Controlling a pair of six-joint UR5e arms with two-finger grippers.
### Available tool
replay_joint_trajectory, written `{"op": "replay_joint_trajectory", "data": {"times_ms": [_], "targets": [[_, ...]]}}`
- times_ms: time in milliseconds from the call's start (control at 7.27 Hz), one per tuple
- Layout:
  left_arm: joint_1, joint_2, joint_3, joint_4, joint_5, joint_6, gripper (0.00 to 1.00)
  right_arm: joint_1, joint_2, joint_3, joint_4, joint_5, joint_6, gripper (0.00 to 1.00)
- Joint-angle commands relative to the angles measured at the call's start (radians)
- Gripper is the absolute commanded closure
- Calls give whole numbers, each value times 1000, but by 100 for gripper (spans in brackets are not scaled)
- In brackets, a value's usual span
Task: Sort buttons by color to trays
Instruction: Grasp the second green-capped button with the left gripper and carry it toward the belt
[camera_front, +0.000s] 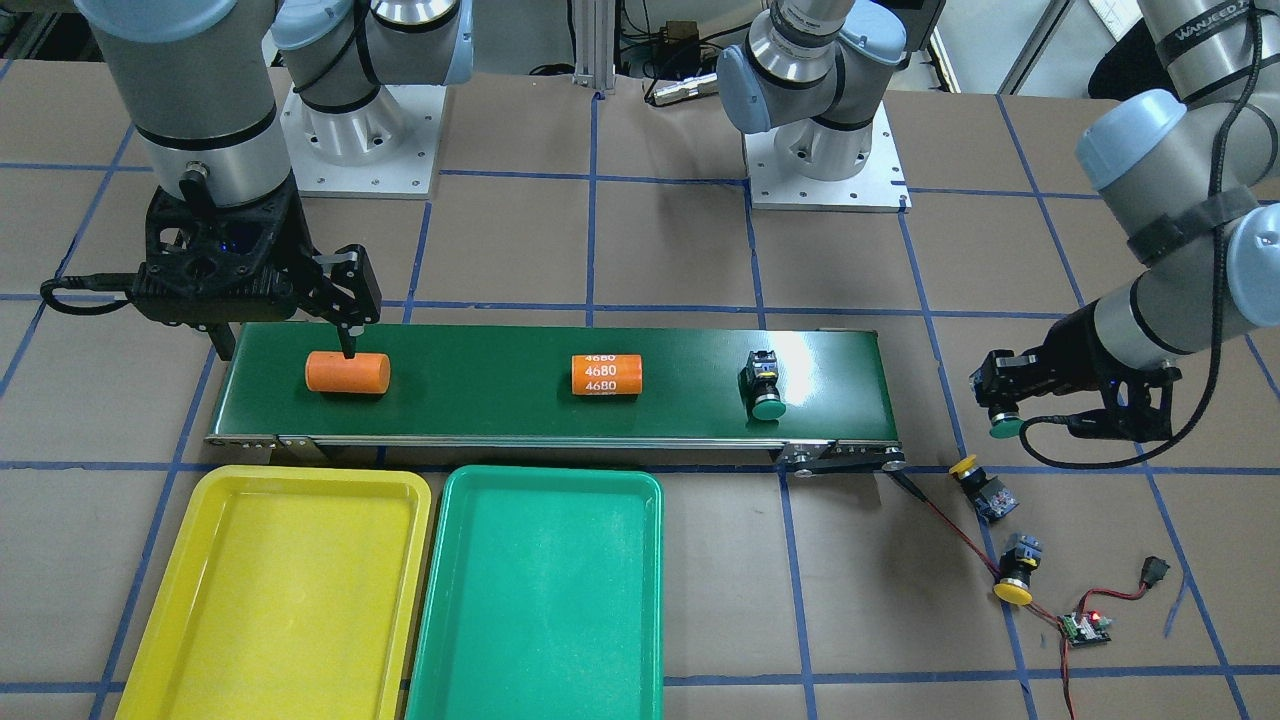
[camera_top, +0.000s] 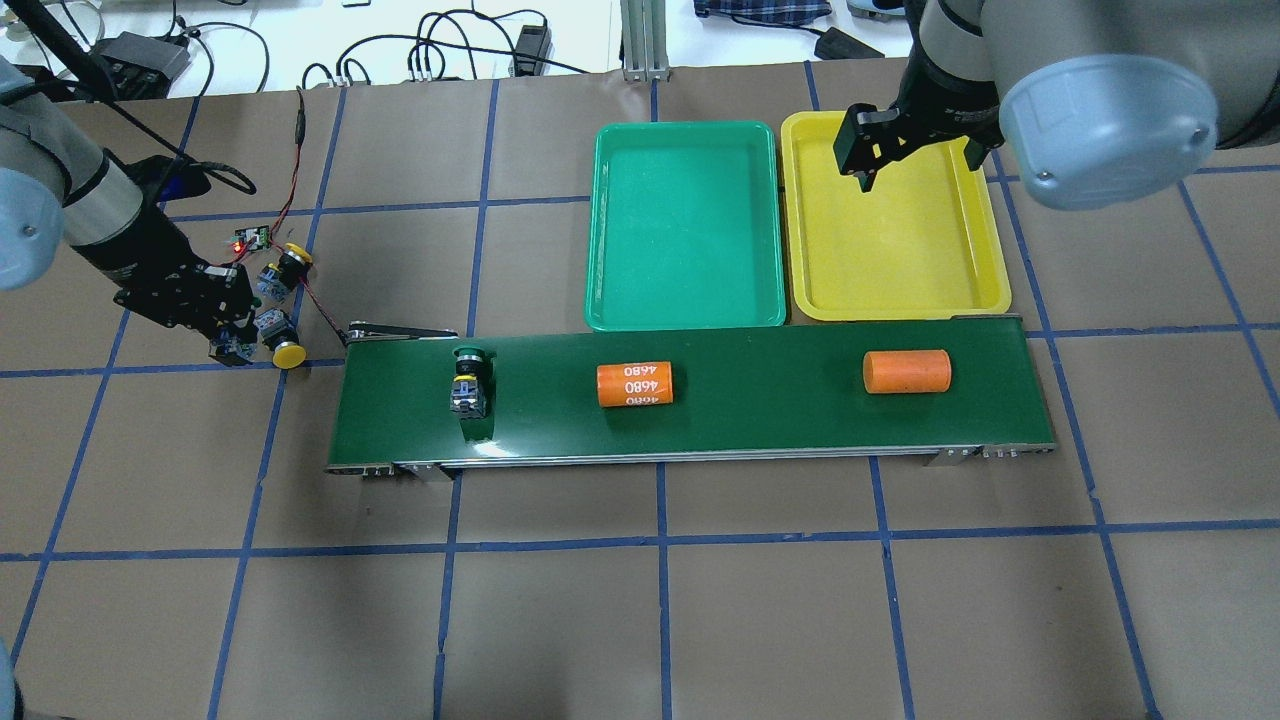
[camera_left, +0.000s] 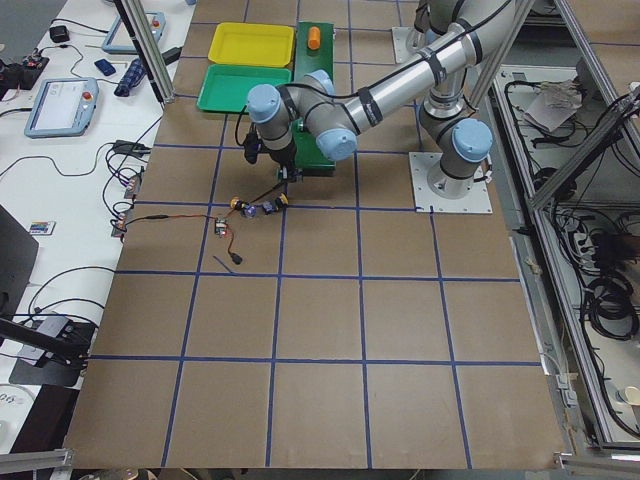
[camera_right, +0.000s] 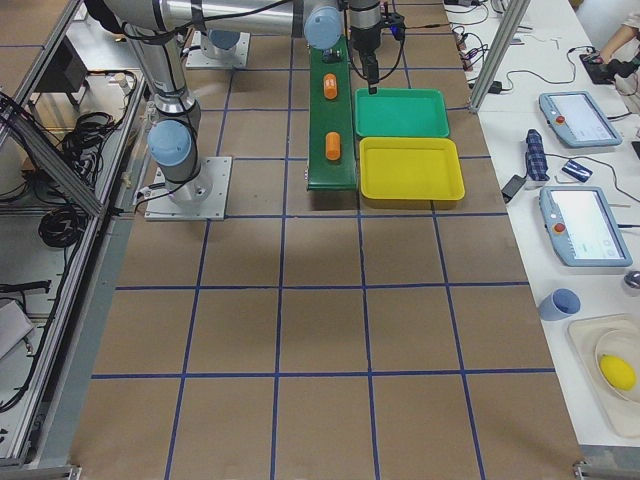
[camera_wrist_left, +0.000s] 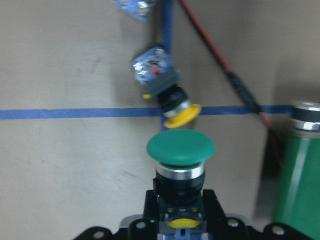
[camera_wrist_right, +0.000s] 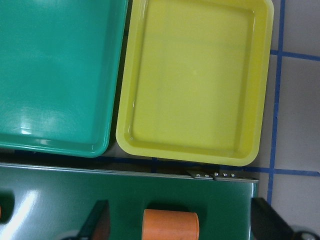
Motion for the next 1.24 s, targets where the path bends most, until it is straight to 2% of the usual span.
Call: {"op": "replay_joint_trajectory", "data": {"times_ms": [0,138,551,1101], "targets": [[-104,48,-62,-12,6,-19,100,0,0,0,0,-1,0,0],[-109,52,-100,-8,3,-18,100,0,0,0,0,-1,0,0],[-113,10,-119,50,-6,-24,100,0,0,0,0,-1,0,0],[-115,-10,-126,61,-89,-31,100,0,0,0,0,-1,0,0]]}}
